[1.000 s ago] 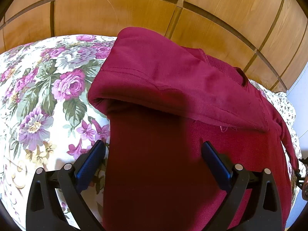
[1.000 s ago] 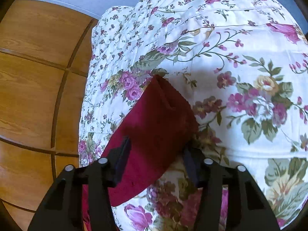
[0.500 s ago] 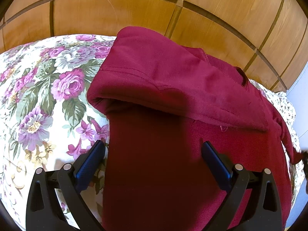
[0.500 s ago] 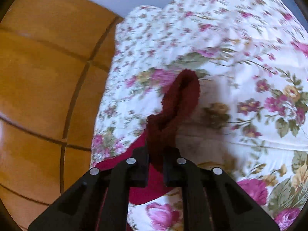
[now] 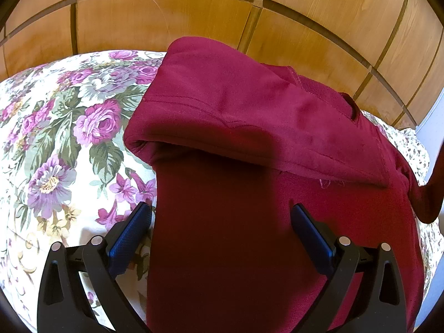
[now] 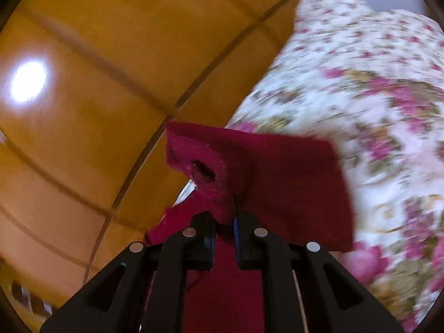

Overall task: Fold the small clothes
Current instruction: 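Fold the held sleeve across the shirt body with the right tool, then grasp the shirt's side seam with the left tool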

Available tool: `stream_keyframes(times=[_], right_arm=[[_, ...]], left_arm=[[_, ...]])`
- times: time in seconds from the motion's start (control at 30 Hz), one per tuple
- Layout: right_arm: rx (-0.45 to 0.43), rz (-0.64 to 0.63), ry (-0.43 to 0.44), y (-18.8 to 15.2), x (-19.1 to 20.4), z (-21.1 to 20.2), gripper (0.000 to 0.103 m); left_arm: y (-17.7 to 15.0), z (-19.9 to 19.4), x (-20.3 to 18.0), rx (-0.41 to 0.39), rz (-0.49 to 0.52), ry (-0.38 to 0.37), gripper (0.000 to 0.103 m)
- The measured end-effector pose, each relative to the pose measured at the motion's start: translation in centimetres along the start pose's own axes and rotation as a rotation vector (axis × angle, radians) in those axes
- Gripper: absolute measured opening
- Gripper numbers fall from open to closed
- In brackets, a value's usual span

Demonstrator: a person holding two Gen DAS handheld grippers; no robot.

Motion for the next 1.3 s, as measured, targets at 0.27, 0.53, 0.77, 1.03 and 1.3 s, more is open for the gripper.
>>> stream_keyframes(times=[0.27, 0.53, 0.77, 1.03, 1.3], right_arm=[[0.252, -0.294, 0.013, -11.2, 6.0, 6.8, 0.009], [0.333, -0.444, -0.037, -16.0, 6.0, 8.0, 0.071], [0.127, -0.329, -0.128, -10.0, 4.7, 3.0, 0.088], [0.128, -0.027, -0.471, -7.5, -7.0, -0.8, 0.091], [0.260, 0.015, -0.574, -9.1, -11.8, -1.5, 0.101]], left_arm=[[0.0, 0.1, 0.0, 0.001, 0.002, 0.003, 0.099], [1.0, -0.7, -0.7, 0.008, 0.010, -0.025, 0.099], [3.4, -6.2, -6.5, -0.123, 0.057, -0.218, 0.099], [2.1, -3.4, -15.7, 0.038, 0.074, -0.388, 0.070], [-0.7, 1.7, -20.4, 0.189, 0.037, -0.401, 0.070]])
Point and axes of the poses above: each gripper's, at about its wrist camera, not at the fingertips, and z roughly the way its jaws point, x to its left, y to its top, the point moved 10 cm from there along z, roughly the way its jaws point, and after that the axes turned 3 degrees about -x, right-handed, at the moved point
